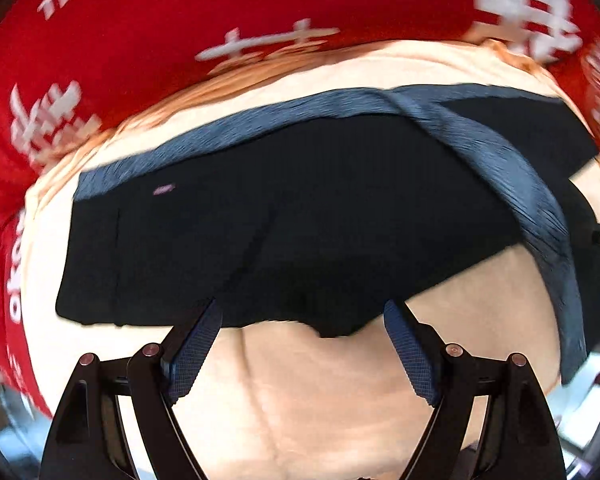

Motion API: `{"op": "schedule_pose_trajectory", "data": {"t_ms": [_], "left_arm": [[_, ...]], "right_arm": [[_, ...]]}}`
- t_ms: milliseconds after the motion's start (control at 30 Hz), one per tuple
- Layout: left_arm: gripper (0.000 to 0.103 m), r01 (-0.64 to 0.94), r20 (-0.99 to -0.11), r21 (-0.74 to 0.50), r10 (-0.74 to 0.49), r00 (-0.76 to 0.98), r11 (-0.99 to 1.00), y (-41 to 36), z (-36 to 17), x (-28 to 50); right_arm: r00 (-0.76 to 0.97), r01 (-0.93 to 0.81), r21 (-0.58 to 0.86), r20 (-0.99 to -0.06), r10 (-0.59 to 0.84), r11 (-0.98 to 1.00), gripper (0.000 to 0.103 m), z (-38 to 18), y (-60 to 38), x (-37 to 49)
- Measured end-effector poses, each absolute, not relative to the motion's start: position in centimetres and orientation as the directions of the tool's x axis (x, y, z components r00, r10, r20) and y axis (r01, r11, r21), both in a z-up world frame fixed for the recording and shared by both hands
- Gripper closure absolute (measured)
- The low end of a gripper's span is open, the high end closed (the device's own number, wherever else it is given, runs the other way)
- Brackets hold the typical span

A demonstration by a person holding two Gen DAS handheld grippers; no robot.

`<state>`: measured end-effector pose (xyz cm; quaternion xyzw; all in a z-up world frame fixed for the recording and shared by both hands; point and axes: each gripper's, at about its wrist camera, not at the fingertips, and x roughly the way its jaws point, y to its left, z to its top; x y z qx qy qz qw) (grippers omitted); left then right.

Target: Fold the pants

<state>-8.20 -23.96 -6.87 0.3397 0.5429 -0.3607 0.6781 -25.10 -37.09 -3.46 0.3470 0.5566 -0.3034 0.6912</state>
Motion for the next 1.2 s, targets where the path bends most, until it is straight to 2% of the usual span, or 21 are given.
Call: {"op": "schedule_pose_trajectory", "data": {"t_ms": [167, 333, 500, 733, 933, 967, 1000, 1033, 1067, 1100, 1200], "left_arm": [[0.019, 0.902, -0.981, -0.024, -0.185, 0.063, 0.432, -25.3, -5.6, -10.8], [0.019, 0.923, -0.971, -0.136, -0.234, -0.052, 0.359, -28.4, -6.0, -14.3], [0.019, 0.910, -0.958, -0.259, -0.204, -0.200, 0.324, -32.5, -9.1, -18.8], [0.019, 0.883, -0.947, -0.314, -0.172, -0.269, 0.348, -34.9, -11.8, -22.9], [0.019, 0.903, -0.963, -0.261, -0.160, -0.218, 0.342, -35.4, -12.5, -24.2], [0.019, 0.900, -0.962, -0.266, -0.161, -0.222, 0.344, -35.5, -12.5, -24.4], [0.028, 0.898, -0.960, -0.273, -0.162, -0.230, 0.345, -35.7, -12.4, -24.4], [0.038, 0.895, -0.956, -0.285, -0.169, -0.240, 0.343, -35.8, -12.3, -24.3], [0.059, 0.893, -0.951, -0.304, -0.170, -0.260, 0.333, -36.1, -12.0, -24.4], [0.065, 0.891, -0.947, -0.315, -0.170, -0.272, 0.328, -36.5, -11.7, -24.4], [0.065, 0.882, -0.939, -0.332, -0.211, -0.273, 0.335, -37.5, -10.3, -23.7]], "right_arm": [[0.255, 0.855, 0.205, -0.966, -0.040, 0.477, 0.022, -2.6, -34.6, -31.0], [0.260, 0.929, 0.247, -0.965, -0.013, 0.277, 0.022, -4.3, -32.7, -39.6], [0.270, 0.954, 0.268, -0.963, 0.000, 0.136, 0.022, -6.2, -31.4, -46.5], [0.385, 0.921, 0.387, -0.921, 0.064, 0.036, 0.022, -9.5, -31.2, -51.3], [0.535, 0.842, 0.539, -0.835, 0.128, -0.006, 0.039, -12.1, -32.1, -51.0], [0.523, 0.849, 0.528, -0.842, 0.134, -0.003, 0.055, -12.2, -32.3, -51.0], [0.515, 0.854, 0.519, -0.845, 0.144, -0.008, 0.086, -12.2, -32.4, -51.0], [0.541, 0.839, 0.543, -0.828, 0.149, -0.033, 0.086, -11.9, -32.5, -51.4], [0.559, 0.828, 0.560, -0.817, 0.142, -0.042, 0.089, -11.2, -32.7, -51.5], [0.581, 0.812, 0.583, -0.803, 0.133, -0.030, 0.089, -10.1, -33.0, -51.4], [0.604, 0.790, 0.611, -0.790, 0.105, 0.058, 0.089, -6.2, -34.5, -50.4]]}}
